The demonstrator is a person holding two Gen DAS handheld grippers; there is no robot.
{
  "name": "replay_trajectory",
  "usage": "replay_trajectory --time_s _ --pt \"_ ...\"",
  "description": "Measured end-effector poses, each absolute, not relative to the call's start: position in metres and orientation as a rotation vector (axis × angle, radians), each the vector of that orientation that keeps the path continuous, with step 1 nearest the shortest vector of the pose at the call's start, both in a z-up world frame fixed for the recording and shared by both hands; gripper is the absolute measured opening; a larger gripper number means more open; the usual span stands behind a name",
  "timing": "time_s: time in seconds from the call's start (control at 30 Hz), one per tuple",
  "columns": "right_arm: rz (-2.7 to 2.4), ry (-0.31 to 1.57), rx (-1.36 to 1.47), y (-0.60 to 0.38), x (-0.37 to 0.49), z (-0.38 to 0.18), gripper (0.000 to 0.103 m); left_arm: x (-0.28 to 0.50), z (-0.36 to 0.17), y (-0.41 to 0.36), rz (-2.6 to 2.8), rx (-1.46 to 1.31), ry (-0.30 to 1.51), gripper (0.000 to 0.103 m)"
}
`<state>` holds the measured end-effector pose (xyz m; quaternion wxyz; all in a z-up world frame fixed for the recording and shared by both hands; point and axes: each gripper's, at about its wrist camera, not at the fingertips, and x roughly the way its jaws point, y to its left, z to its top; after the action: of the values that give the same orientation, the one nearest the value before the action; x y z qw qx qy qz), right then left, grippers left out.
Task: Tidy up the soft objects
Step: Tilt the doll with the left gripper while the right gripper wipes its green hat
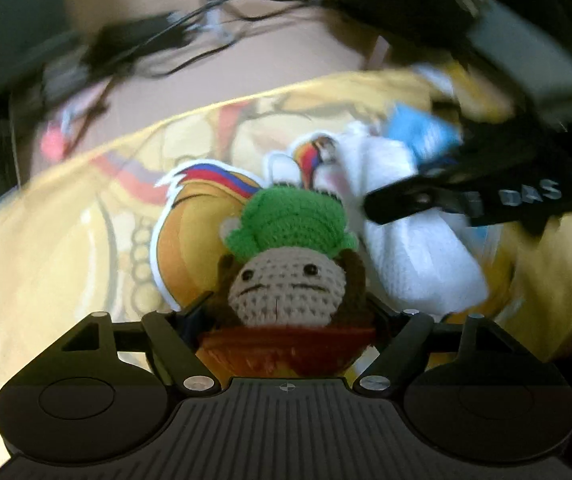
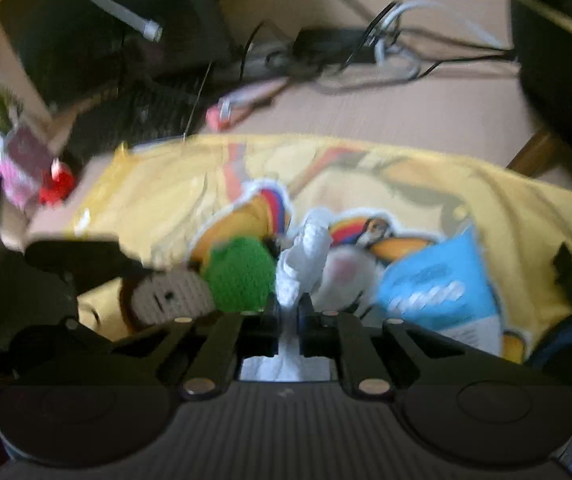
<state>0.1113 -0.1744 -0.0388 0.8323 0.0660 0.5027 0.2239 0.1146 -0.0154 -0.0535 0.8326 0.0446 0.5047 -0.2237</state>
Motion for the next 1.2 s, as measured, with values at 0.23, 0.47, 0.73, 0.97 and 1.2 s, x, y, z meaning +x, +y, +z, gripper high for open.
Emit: replay_trajectory --time_s 0.23,0.47,0.73,0.97,1.2 --pt "0.451 1.007 0.292 -0.197 0.131 -0.009 0.01 0.142 -0.069 0.063 -0.357 -0.78 1.166 0.083" --pt "0.617 1.062 0.414 -0.16 0.144 -0.026 0.01 0.134 -0.079 0.071 -0.257 -0.818 1.224 0.086" --pt "0.507 1.045 0.16 -0.146 0.133 -0.04 0.014 0.137 -0.075 0.062 -0.248 -0.708 1.226 0.094" --pt "0.46 1.028 0.186 -0.173 0.126 -0.038 0.018 0.134 -0.063 0.044 -0.281 -0.546 1.221 0.094" --pt "0.406 1.012 0.239 -0.196 0.122 -0.033 0.018 0.132 -0.056 0.031 -0.333 -0.464 1.215 0.095"
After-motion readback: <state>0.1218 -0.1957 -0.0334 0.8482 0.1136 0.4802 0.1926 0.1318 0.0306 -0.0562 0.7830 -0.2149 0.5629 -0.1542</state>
